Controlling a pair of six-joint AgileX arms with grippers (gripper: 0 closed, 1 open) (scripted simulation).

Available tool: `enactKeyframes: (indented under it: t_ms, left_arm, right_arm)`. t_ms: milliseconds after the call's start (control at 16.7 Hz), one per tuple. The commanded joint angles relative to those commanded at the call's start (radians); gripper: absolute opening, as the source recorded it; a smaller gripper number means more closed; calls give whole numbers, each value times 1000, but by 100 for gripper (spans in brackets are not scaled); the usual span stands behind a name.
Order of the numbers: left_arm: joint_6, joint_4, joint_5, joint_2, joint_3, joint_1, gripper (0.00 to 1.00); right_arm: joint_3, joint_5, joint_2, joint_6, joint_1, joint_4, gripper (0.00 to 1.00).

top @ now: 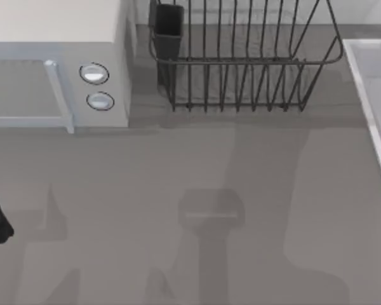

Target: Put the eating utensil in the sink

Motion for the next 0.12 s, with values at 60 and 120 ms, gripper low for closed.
enactKeyframes:
  t_ms: [60, 120]
  left_arm:
    - [0, 0, 0, 0, 0, 0, 100]
    - [0, 0, 0, 0, 0, 0, 100]
  right_arm:
    - [0, 0, 0, 0, 0, 0, 100]
    - [0, 0, 0, 0, 0, 0, 100]
